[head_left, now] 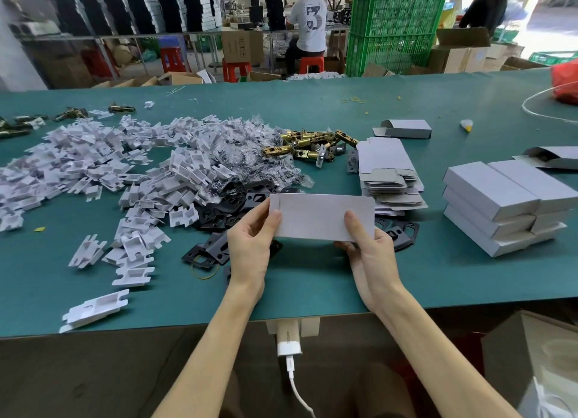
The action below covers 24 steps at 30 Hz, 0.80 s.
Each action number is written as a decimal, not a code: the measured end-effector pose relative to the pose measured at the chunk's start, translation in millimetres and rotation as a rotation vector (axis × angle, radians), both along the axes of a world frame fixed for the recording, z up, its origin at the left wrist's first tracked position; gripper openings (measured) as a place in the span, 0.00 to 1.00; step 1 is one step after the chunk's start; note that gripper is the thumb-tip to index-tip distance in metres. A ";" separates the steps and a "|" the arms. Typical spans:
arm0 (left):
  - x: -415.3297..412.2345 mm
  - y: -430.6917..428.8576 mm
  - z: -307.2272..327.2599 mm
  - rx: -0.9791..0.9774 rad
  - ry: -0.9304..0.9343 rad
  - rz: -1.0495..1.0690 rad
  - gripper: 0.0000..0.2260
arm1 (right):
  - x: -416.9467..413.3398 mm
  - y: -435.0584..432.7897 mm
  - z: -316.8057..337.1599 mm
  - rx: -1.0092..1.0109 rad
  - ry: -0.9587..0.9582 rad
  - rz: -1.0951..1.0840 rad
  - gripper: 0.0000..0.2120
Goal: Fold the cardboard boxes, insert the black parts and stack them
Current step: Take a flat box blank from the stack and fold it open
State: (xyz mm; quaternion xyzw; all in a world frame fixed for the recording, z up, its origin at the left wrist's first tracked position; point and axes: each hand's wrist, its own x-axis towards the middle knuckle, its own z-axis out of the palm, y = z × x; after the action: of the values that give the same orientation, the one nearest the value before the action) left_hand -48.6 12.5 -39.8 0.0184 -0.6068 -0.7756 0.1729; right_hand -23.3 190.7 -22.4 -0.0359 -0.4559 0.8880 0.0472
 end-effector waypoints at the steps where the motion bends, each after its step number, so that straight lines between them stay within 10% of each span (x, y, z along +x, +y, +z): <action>1: 0.0 0.1 0.3 0.013 -0.011 0.000 0.11 | 0.0 0.3 0.1 -0.007 0.000 0.004 0.11; 24: -4.4 -1.6 -3.1 0.109 -0.065 0.027 0.11 | 0.9 1.9 0.8 -0.001 0.005 0.053 0.11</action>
State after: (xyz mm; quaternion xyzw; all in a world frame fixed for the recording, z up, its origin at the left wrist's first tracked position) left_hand -52.9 10.9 -42.9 0.0613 -0.5687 -0.8040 0.1624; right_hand -22.4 192.6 -21.6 -0.0216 -0.4564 0.8892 0.0247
